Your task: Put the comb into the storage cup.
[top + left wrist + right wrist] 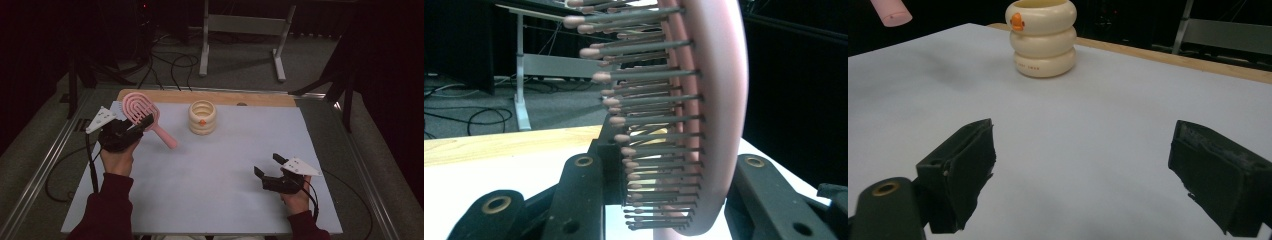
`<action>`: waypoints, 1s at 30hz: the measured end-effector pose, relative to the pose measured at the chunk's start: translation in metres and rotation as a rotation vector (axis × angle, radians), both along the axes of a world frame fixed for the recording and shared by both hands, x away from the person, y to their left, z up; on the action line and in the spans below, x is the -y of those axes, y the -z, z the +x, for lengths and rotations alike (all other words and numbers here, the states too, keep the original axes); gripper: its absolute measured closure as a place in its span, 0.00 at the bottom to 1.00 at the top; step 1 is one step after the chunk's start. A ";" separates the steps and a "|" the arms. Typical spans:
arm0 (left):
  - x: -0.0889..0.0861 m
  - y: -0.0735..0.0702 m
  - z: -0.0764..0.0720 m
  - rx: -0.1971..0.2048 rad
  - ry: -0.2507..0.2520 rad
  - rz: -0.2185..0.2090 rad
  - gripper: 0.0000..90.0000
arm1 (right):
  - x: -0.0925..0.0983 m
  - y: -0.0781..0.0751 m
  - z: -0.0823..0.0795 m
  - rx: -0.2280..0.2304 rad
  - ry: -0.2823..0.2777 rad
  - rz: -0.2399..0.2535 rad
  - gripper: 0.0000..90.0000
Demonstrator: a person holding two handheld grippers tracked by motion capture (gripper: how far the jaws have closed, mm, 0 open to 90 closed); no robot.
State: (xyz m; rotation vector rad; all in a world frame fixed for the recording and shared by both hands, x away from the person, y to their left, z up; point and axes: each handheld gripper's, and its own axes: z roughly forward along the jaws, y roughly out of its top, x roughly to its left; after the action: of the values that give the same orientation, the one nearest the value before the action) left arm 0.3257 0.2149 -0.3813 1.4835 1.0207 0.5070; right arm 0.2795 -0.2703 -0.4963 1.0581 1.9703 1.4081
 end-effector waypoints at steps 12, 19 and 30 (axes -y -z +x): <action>0.004 -0.005 0.012 0.006 0.002 -0.005 0.72 | -0.001 0.001 0.000 -0.001 -0.009 -0.002 0.12; 0.009 -0.008 0.020 0.007 0.004 0.009 0.72 | -0.001 0.001 0.000 0.000 -0.007 0.001 0.12; 0.014 -0.012 0.032 0.002 -0.001 0.044 0.71 | -0.001 0.001 0.000 0.002 -0.003 0.003 0.12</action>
State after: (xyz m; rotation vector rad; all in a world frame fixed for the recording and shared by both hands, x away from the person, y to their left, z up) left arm 0.3578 0.2005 -0.3688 1.5213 1.0144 0.5344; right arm 0.2791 -0.2694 -0.4974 1.0548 1.9699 1.4140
